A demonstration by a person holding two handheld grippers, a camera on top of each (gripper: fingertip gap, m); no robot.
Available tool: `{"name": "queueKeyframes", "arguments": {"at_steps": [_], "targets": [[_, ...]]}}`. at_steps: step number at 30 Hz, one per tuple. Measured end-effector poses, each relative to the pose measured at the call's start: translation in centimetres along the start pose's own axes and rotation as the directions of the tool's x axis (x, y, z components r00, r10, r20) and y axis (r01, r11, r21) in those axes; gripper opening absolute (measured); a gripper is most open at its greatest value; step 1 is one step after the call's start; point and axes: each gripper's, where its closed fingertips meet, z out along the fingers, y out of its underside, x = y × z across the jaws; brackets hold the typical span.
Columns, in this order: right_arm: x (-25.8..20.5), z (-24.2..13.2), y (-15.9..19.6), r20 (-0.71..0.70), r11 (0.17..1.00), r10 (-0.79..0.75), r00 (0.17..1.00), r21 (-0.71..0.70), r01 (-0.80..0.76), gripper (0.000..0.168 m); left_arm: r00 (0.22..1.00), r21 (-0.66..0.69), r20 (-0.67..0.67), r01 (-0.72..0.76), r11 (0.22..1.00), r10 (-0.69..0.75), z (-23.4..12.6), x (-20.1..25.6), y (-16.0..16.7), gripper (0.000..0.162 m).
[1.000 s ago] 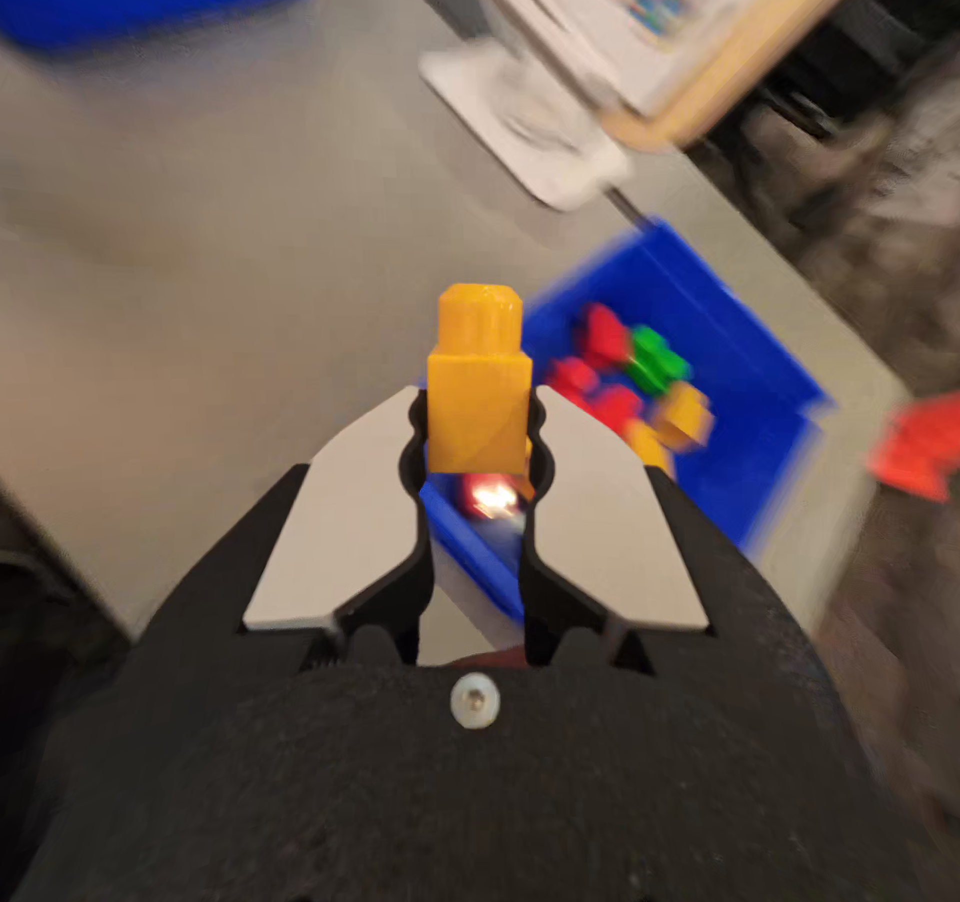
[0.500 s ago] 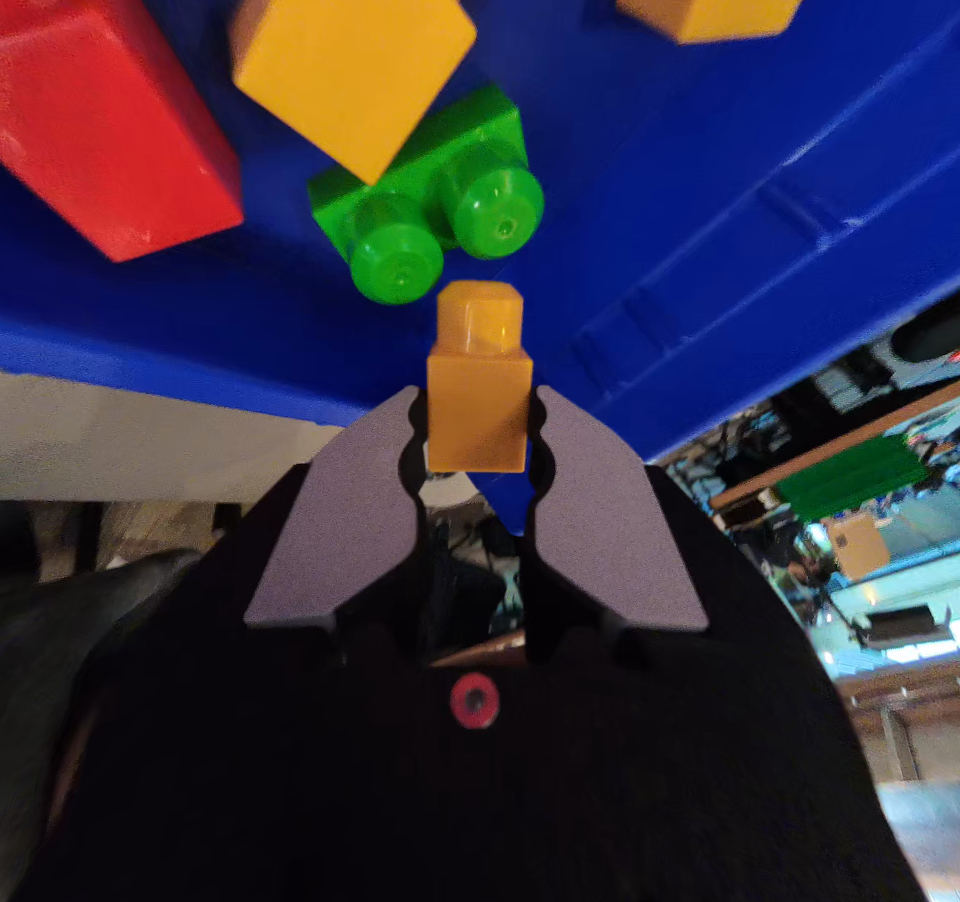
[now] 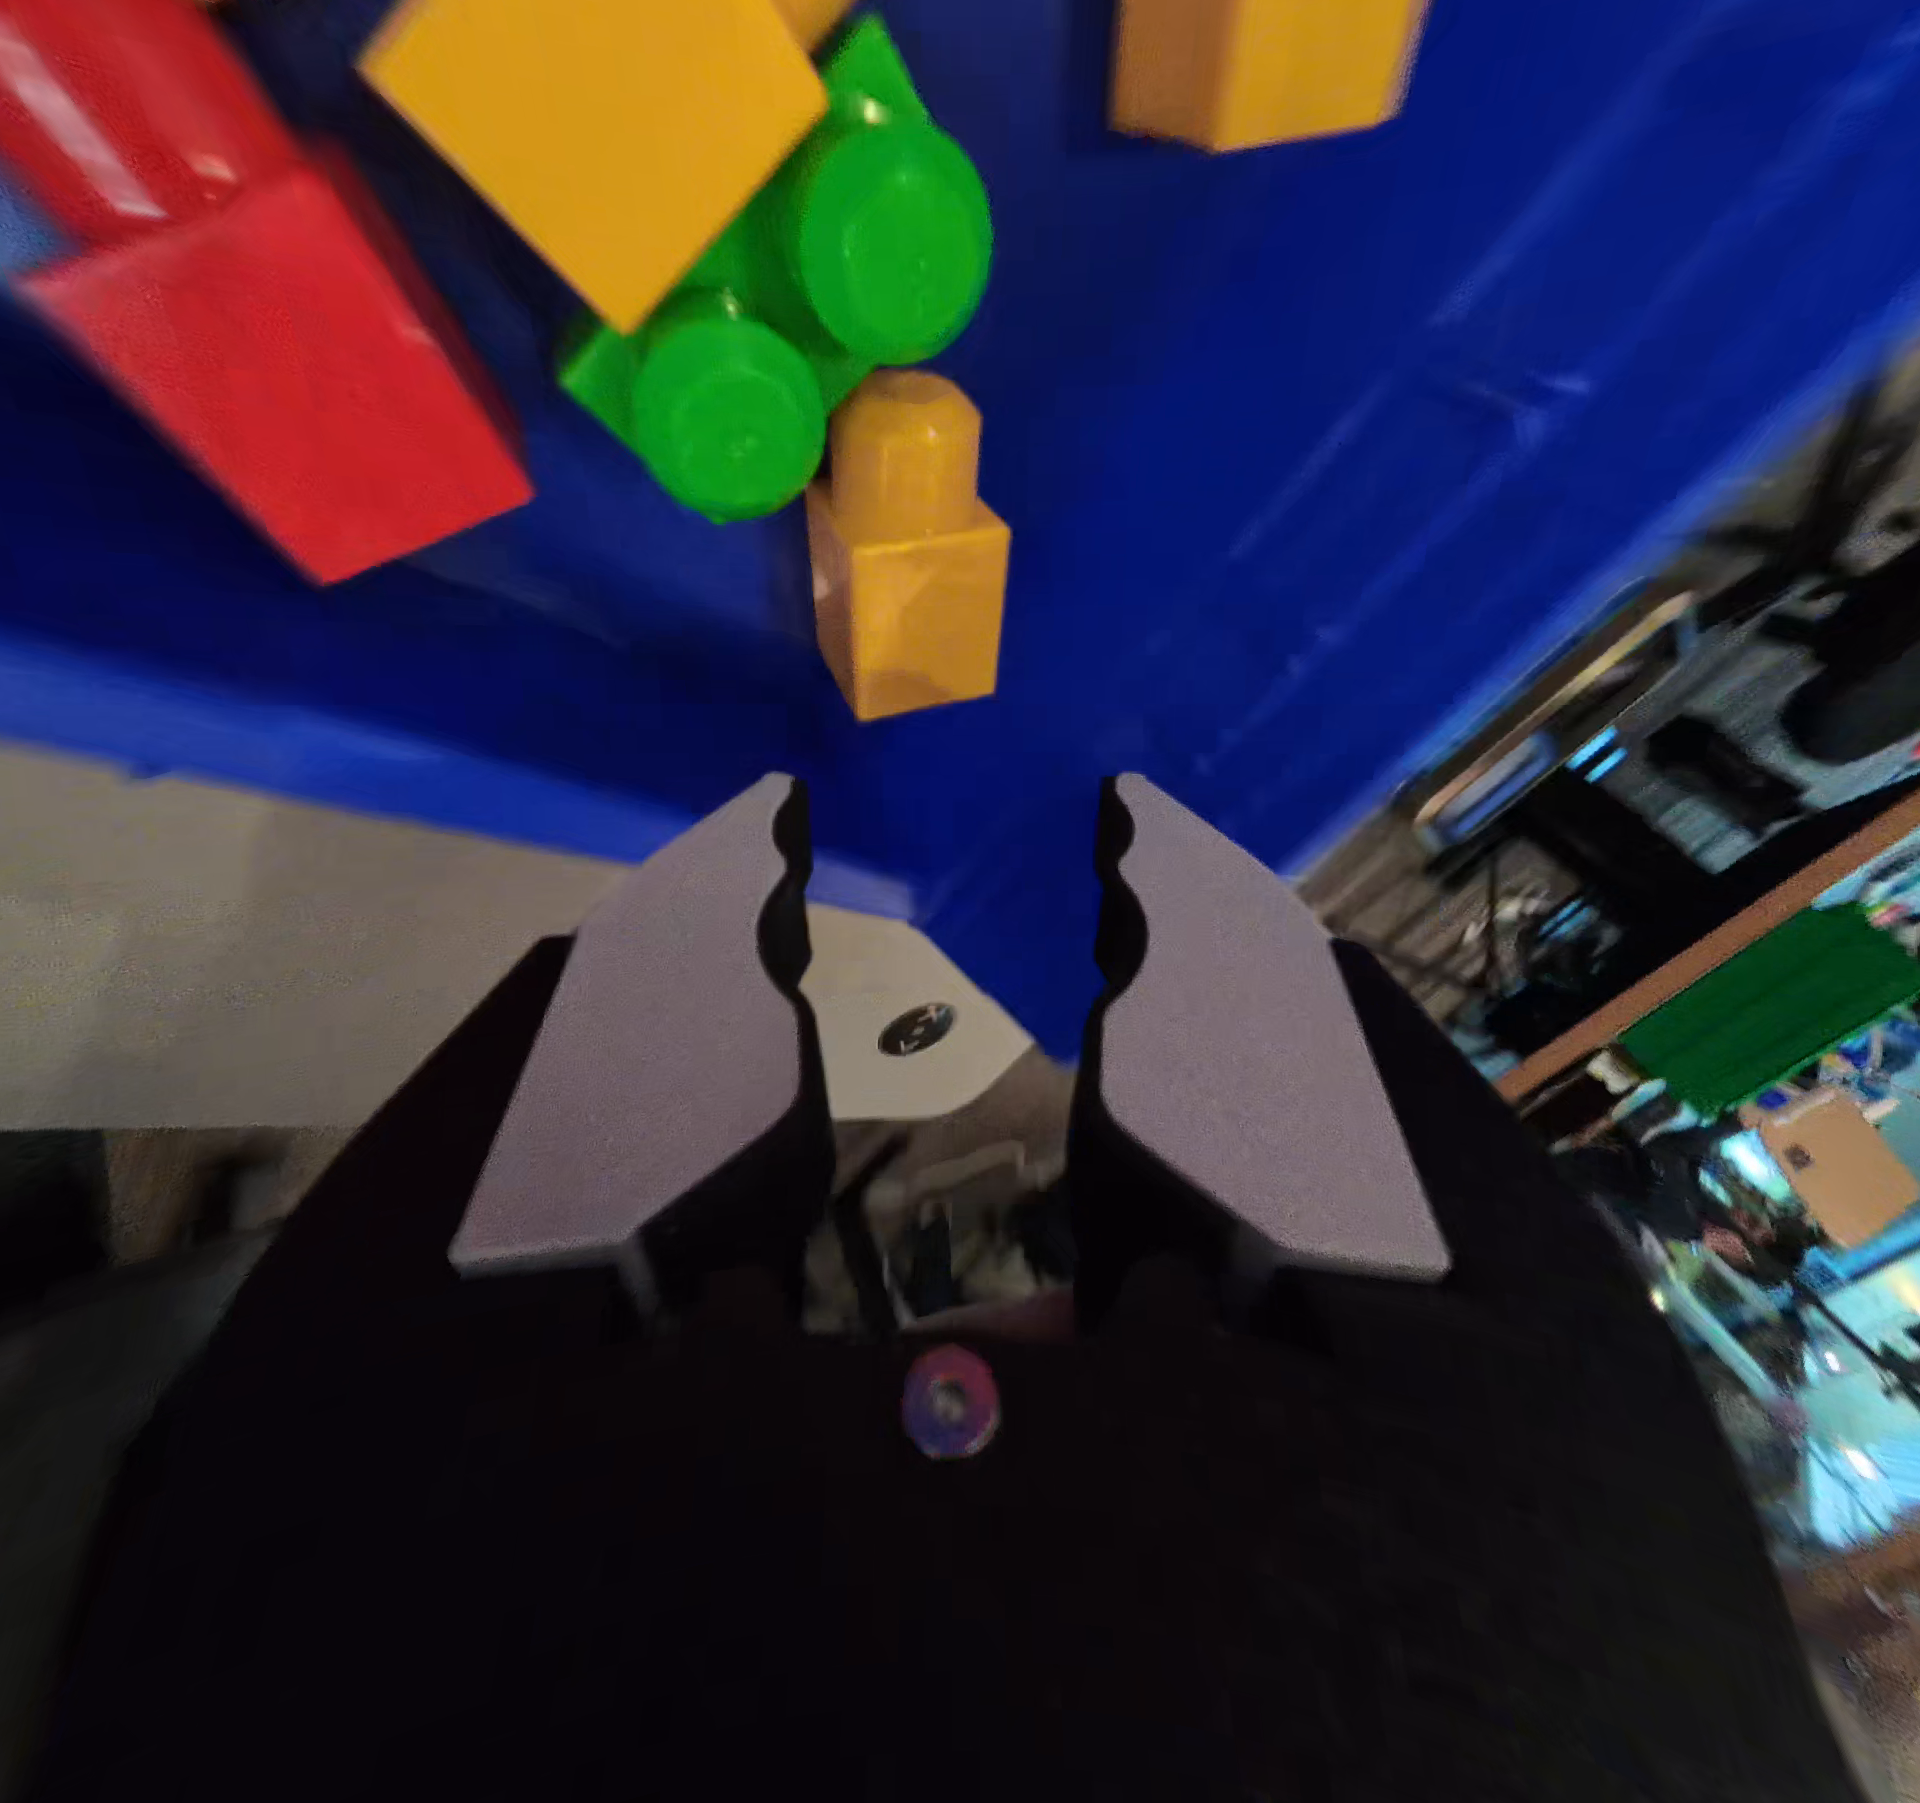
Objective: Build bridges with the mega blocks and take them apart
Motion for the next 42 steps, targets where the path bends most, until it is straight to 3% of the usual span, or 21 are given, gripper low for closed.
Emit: {"name": "queueKeyframes", "arguments": {"at_steps": [2,3,5,7,8,9,11,15,16,18,22,25,33,36,42], "targets": [[-1.0,-4.1,-1.4,-0.067,0.966,0.005,0.998,0.259,0.012,0.051,1.0,-0.001,0.019,0.012,1.0,-0.012,-0.1,-0.6,0.2,0.033],[-3.1,-6.5,-2.9,-0.051,0.901,-0.028,0.998,0.431,0.047,0.051,0.999,-0.007,0.033,0.017,1.0,-0.017,-0.1,-1.0,0.3,0.033],[-10.7,-11.4,-5.5,0.064,0.66,-0.231,0.971,0.744,0.108,0.051,0.998,-0.026,0.063,0.024,0.999,-0.022,0.0,-1.6,0.6,0.033],[-19.3,-16.1,-6.2,0.181,0.358,-0.477,0.86,0.934,0.002,0.052,0.993,-0.065,0.118,0.039,0.997,-0.031,0.3,-2.6,1.1,0.033],[-22.7,-17.7,-5.8,0.248,0.269,-0.577,0.778,0.957,-0.105,0.05,0.987,-0.097,0.158,0.047,0.994,-0.031,0.4,-3.3,1.2,0.033],[-25.3,-18.5,-5.6,0.316,0.241,-0.646,0.695,0.948,-0.208,0.049,0.979,-0.134,0.203,0.05,0.99,-0.022,0.7,-4.1,1.3,0.033],[-28.6,-18.2,-6.0,0.397,0.273,-0.69,0.605,0.917,-0.291,0.052,0.952,-0.242,0.307,0.08,0.967,-0.001,1.2,-6.2,1.4,0.033],[-30.3,-16.4,-7.4,0.393,0.311,-0.648,0.652,0.919,-0.244,0.049,0.904,-0.504,0.412,0.121,0.855,0.114,3.4,-10.4,1.8,0.033],[-30.7,-16.4,-7.4,0.402,0.32,-0.653,0.642,0.915,-0.248,0.048,0.895,-0.549,0.424,0.131,0.826,0.14,4.0,-11.4,1.6,0.033],[-30.5,-15.6,-7.7,0.367,0.322,-0.614,0.699,0.925,-0.203,0.048,0.894,-0.599,0.425,0.162,0.785,0.14,5.4,-12.7,1.3,0.033],[-27.5,-13.4,-9.2,0.319,0.348,-0.402,0.858,0.92,-0.179,0.05,0.896,-0.609,0.438,0.236,0.757,0.073,7.9,-14.1,1.3,0.033],[-25.4,-12.1,-10.2,0.328,0.371,-0.219,0.919,0.899,-0.232,0.059,0.891,-0.609,0.45,0.259,0.75,0.058,8.8,-14.5,1.9,0.033],[-26.2,-10.7,-12.1,0.384,0.438,-0.097,0.918,0.845,-0.307,0.071,0.888,-0.593,0.459,0.281,0.754,0.03,10.0,-14.7,2.9,0.034],[-26.8,-11.2,-13.1,0.418,0.427,-0.071,0.906,0.833,-0.351,0.072,0.881,-0.567,0.473,0.279,0.775,0.029,9.3,-14.6,2.9,0.047],[-26.9,-12.3,-17.3,0.378,0.426,-0.022,0.926,0.841,-0.334,0.074,0.888,-0.319,0.453,0.241,0.916,-0.076,3.9,-9.8,2.2,0.049]]}}
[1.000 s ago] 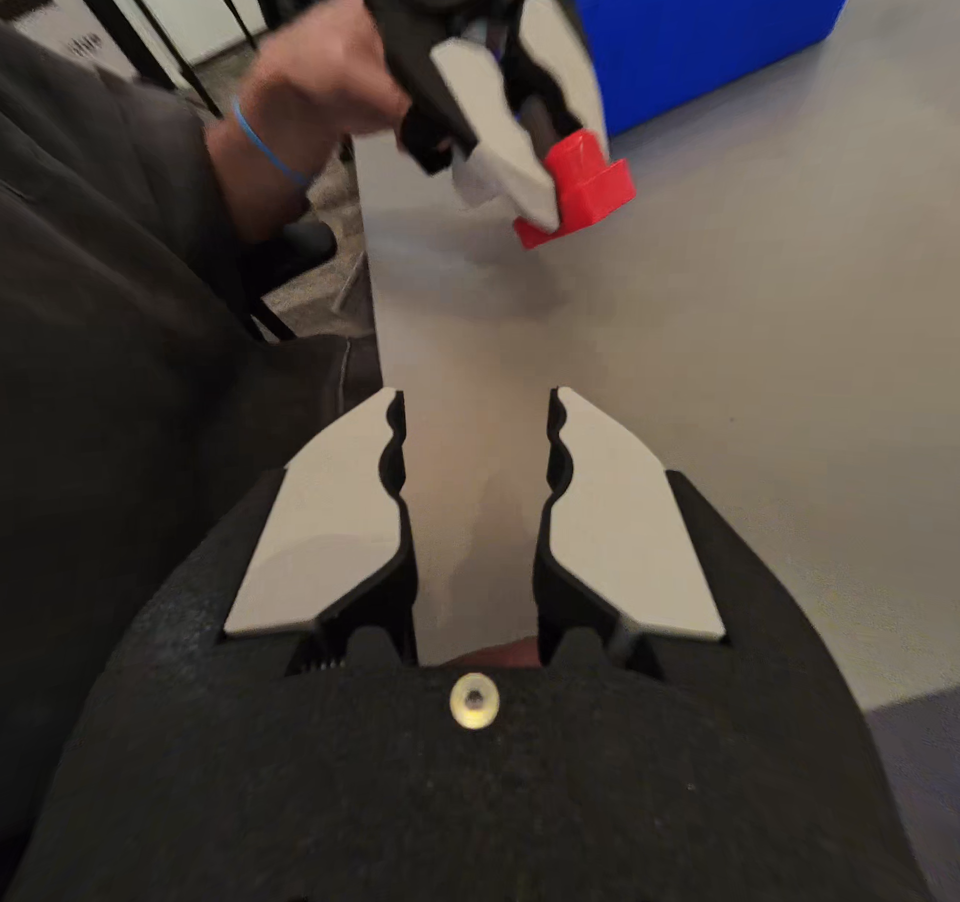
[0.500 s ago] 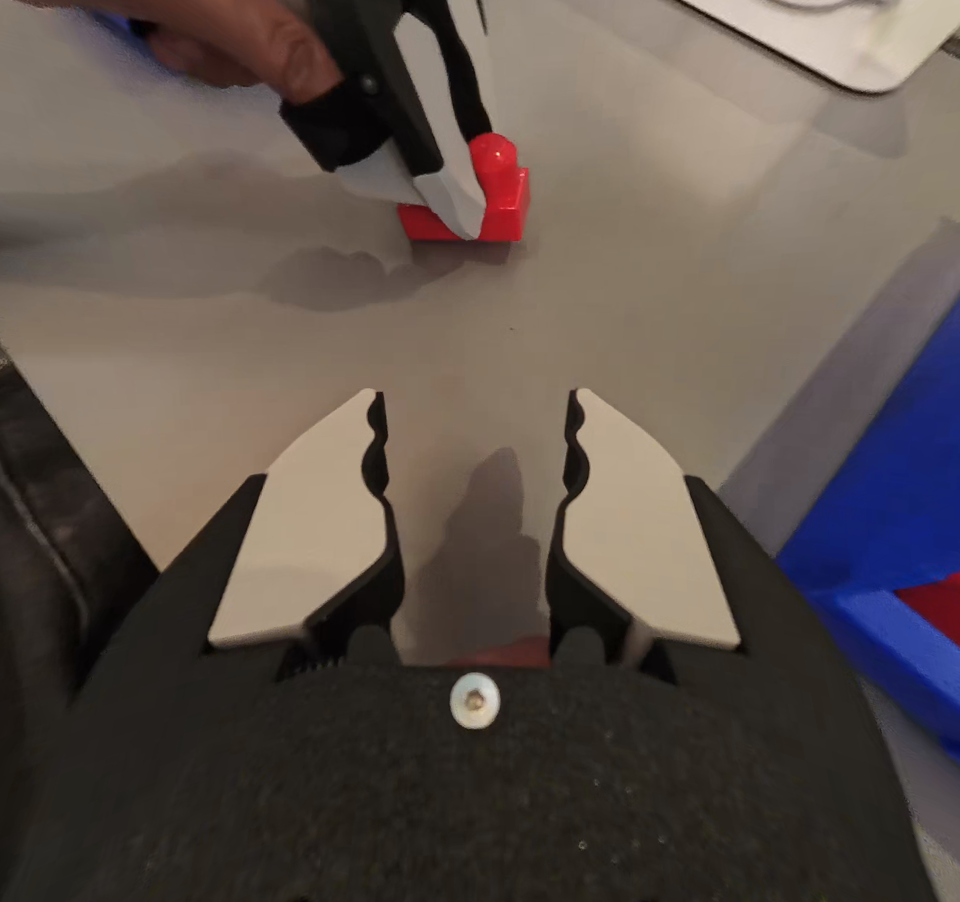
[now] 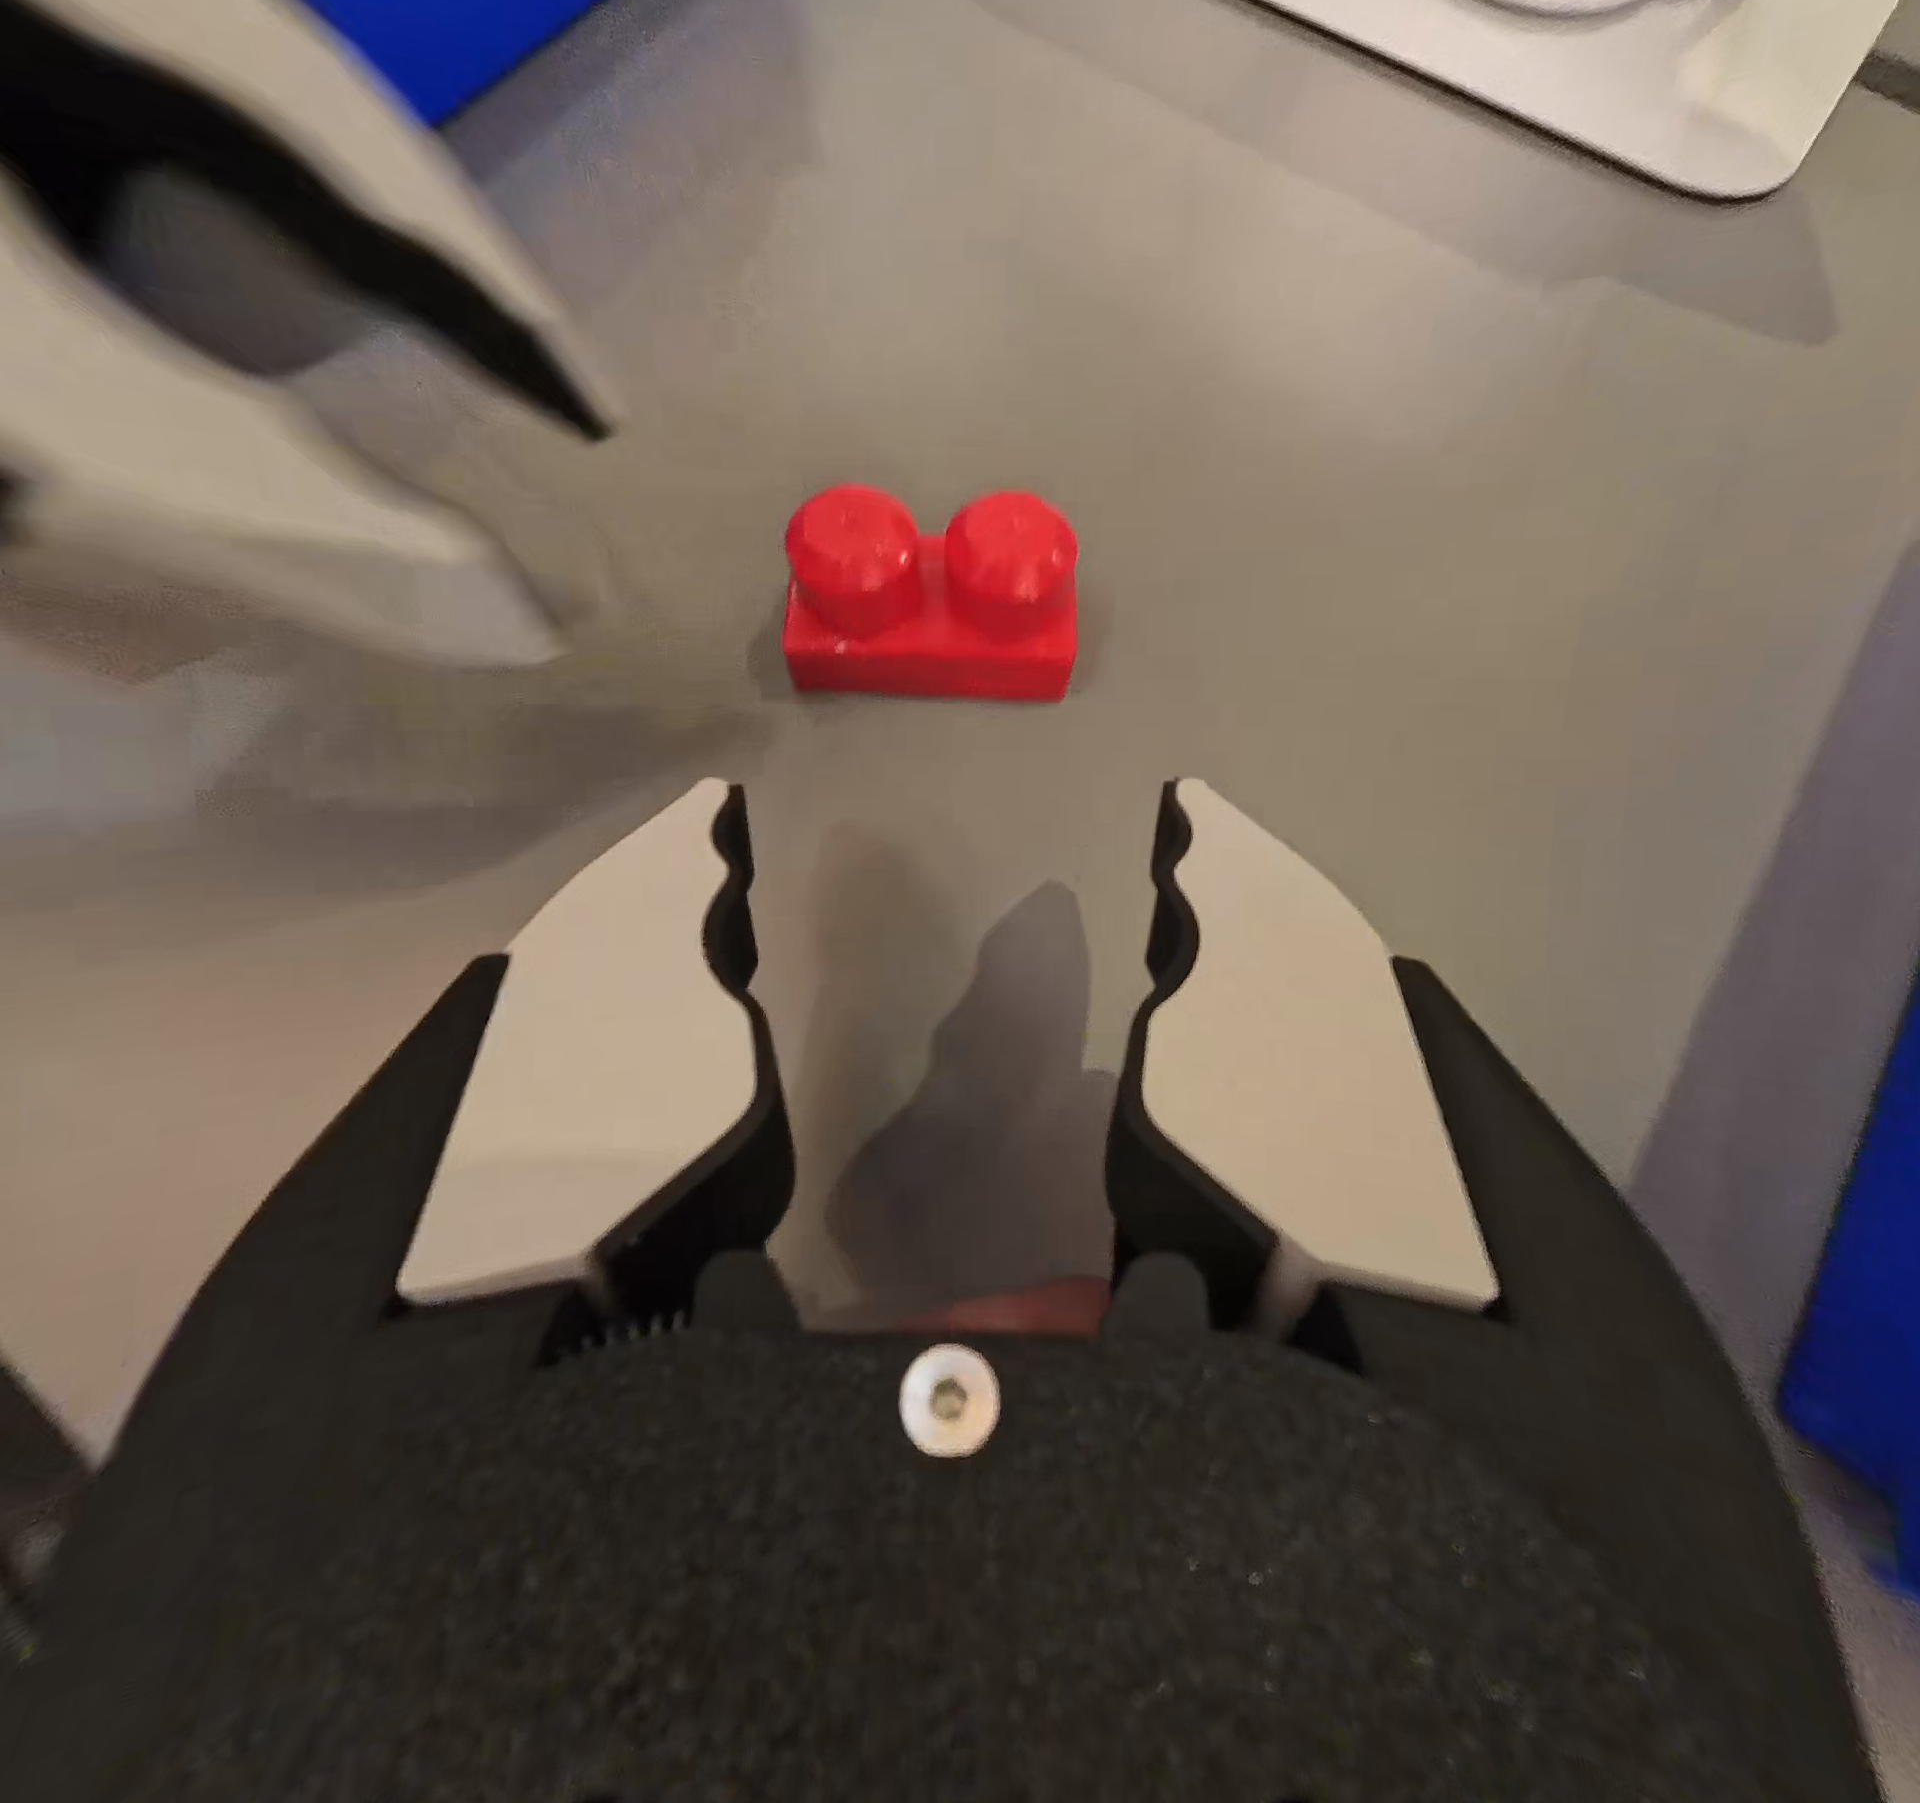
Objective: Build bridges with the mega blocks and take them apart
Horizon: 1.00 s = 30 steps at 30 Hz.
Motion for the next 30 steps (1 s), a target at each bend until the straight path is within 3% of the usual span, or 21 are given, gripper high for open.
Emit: {"name": "queueKeyframes", "arguments": {"at_steps": [5,9,11,12,16,19,22,25,27,30], "targets": [[-0.2,3.8,-1.6,0.018,0.999,0.048,0.999,-0.02,-0.048,0.089,0.995,0.221,-0.074,0.082,0.972,-0.067,-3.2,2.6,4.3,0.046],[-0.6,5.8,-2.0,0.027,0.996,0.058,0.998,-0.067,-0.056,0.093,0.989,0.257,-0.133,0.097,0.961,-0.064,-4.0,4.6,6.0,0.045],[-0.1,6.5,-1.7,-0.031,0.993,0.033,0.999,-0.115,-0.036,0.087,0.99,0.241,-0.139,0.061,0.969,-0.028,-3.9,5.2,6.3,0.045],[0.1,6.9,-1.2,-0.05,0.988,0.024,0.998,-0.154,-0.032,0.076,0.993,0.236,-0.121,0.034,0.971,-0.005,-3.8,5.2,6.3,0.045],[0.2,6.5,-1.4,0.0,0.989,0.022,1.0,-0.145,-0.022,0.074,0.995,0.219,-0.044,-0.077,0.973,0.089,-3.2,5.0,6.7,0.043],[0.7,3.7,-3.5,0.04,0.999,-0.003,0.999,-0.037,0.005,0.074,0.992,0.234,-0.07,-0.083,0.969,0.101,-3.4,5.3,6.6,0.043],[2.0,-1.3,-6.8,0.038,0.991,-0.071,0.997,0.117,0.066,0.075,0.991,0.272,-0.109,-0.051,0.961,0.083,-4.1,5.4,6.1,0.043],[6.6,-7.7,-9.5,-0.144,0.962,-0.159,0.977,0.202,0.186,0.075,0.992,0.301,-0.106,-0.032,0.953,0.067,-4.6,4.8,5.7,0.043],[11.9,-12.5,-10.2,-0.343,0.958,-0.164,0.925,0.167,0.232,0.075,0.993,0.308,-0.104,-0.016,0.951,0.051,-4.8,4.4,5.7,0.043],[18.9,-18.0,-9.3,-0.506,0.974,-0.175,0.844,0.038,0.225,0.075,0.989,0.314,-0.141,0.016,0.949,0.03,-5.0,4.8,5.4,0.043]]}}
